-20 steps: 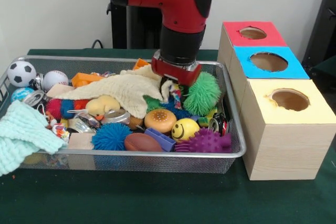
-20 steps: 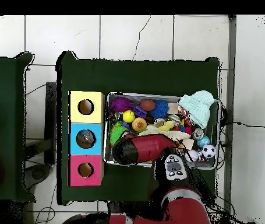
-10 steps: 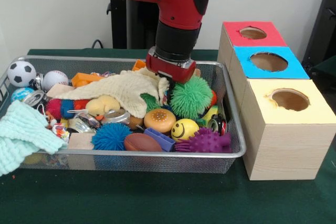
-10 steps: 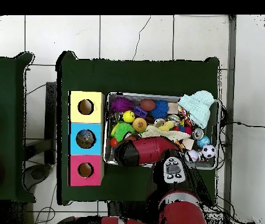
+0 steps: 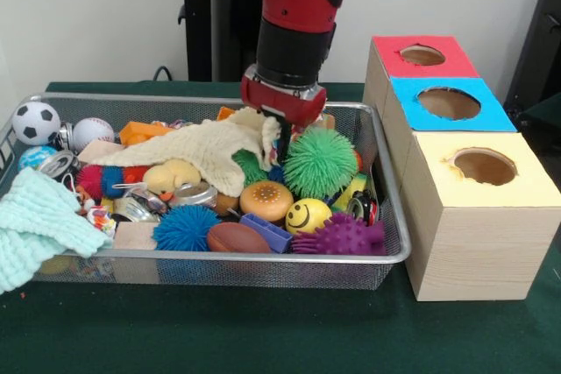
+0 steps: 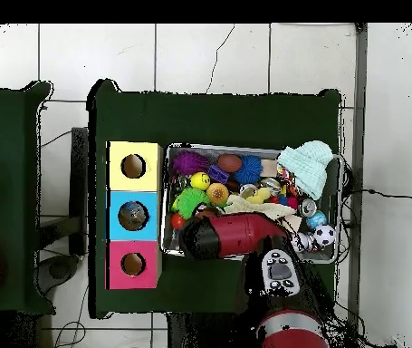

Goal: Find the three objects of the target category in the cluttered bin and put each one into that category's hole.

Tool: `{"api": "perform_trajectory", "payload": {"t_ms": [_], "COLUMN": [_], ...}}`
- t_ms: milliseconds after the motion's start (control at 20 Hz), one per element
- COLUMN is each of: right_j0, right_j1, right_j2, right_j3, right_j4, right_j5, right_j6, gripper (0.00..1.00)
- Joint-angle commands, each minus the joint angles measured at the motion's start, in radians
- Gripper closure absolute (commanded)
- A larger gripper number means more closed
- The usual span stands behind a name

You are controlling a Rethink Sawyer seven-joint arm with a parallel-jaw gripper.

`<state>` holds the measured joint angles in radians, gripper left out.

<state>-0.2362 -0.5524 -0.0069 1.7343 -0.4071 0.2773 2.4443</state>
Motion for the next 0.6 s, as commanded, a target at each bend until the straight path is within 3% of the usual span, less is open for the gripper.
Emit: {"api": "perform_trajectory", "payload": {"t_ms": [50, 400, 500, 600], "right_j0": [-0.104, -0.076, -0.05, -0.067], "right_j1": [-0.138, -0.145, -0.177, -0.212], "right_j2": [0.143, 0.116, 0.086, 0.114], "right_j3": [0.071, 0.067, 0.087, 0.108], "right_j4": [0.038, 0.012, 0.033, 0.059], "right_j5": [0.181, 0.169, 0.193, 0.229], "right_j6": [-0.108, -0.063, -0.016, -0.033], "gripper": [0.0, 0.0, 0.0, 0.0]}}
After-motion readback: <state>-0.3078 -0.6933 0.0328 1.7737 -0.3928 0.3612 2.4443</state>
